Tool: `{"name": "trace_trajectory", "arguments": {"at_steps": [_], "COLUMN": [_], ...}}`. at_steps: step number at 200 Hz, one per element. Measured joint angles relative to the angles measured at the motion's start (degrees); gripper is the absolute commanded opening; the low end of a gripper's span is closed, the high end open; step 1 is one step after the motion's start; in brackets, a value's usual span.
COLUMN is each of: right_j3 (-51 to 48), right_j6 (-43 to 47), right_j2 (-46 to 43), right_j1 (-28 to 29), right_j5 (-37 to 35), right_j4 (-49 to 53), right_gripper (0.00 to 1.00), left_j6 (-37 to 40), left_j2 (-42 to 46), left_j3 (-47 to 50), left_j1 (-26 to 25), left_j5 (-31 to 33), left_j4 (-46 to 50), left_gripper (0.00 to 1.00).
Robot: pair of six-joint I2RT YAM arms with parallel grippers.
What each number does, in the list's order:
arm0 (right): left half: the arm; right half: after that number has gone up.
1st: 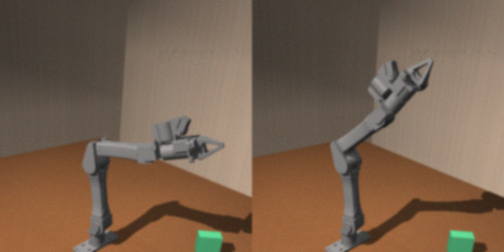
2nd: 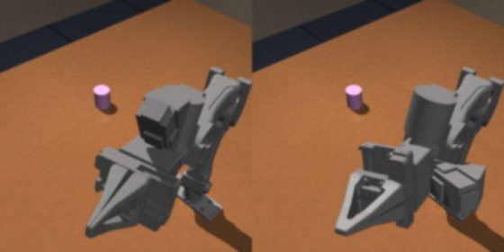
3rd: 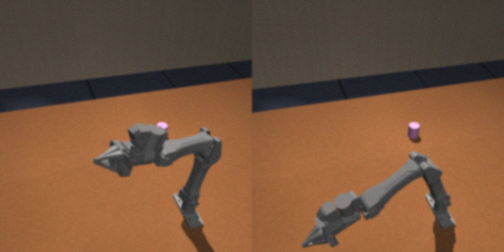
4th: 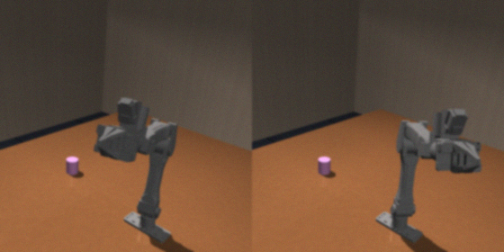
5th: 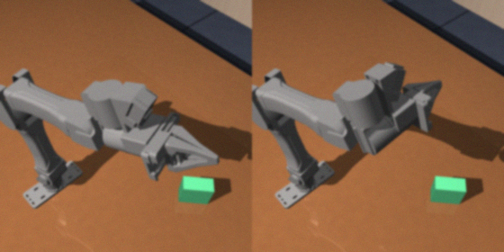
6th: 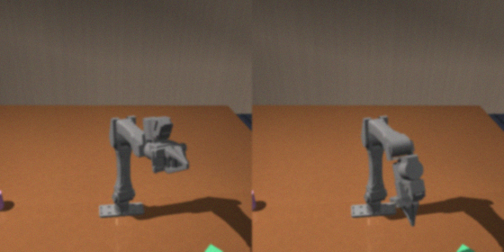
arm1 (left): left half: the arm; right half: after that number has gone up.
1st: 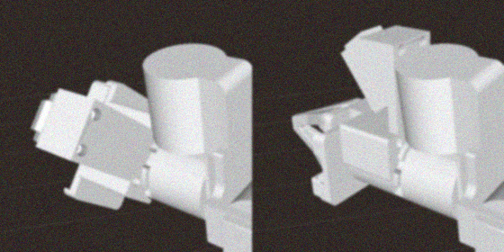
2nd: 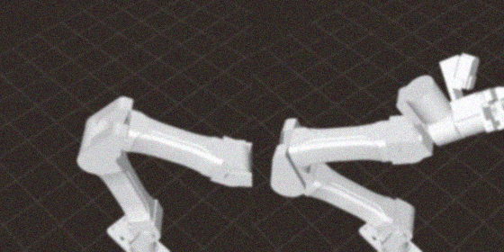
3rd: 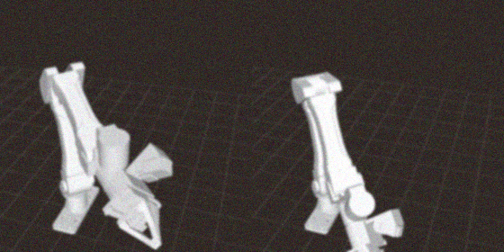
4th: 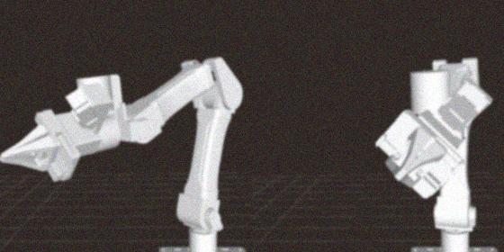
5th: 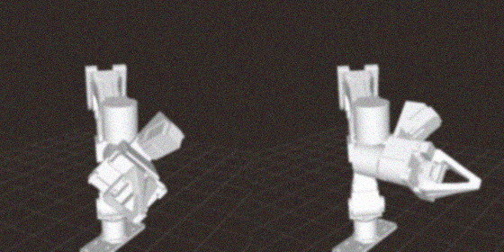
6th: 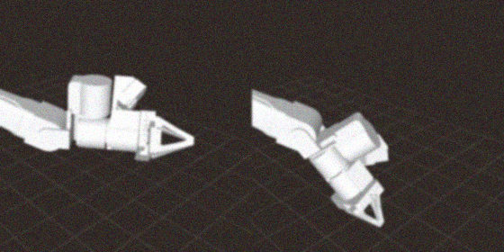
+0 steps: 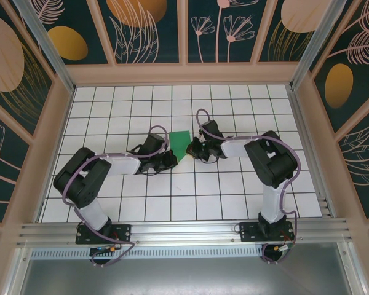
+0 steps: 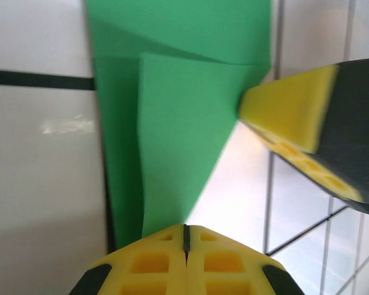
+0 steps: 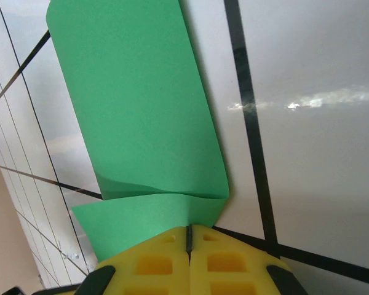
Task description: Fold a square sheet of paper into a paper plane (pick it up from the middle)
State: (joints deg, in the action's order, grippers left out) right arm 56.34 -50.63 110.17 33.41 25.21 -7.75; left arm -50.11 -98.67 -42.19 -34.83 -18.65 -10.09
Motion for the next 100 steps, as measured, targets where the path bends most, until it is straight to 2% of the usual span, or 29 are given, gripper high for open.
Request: {"name": "trace_trajectory", "arguments": {"at_steps": [100], "right_j3": [0.0], "right_j6": [9.1], "right_j2": [-2.0], "right_j1": [2.1], "right_j5": [4.8], "right_j4": [-1.7], "right_gripper": [0.00], "left_j6": [-0.2], "left_j2": [-0.6], "left_j3": [-0.1], "left_j1": [0.0], "left_j5": [1.4], "left_j4": [0.3], "left_gripper": [0.00]}}
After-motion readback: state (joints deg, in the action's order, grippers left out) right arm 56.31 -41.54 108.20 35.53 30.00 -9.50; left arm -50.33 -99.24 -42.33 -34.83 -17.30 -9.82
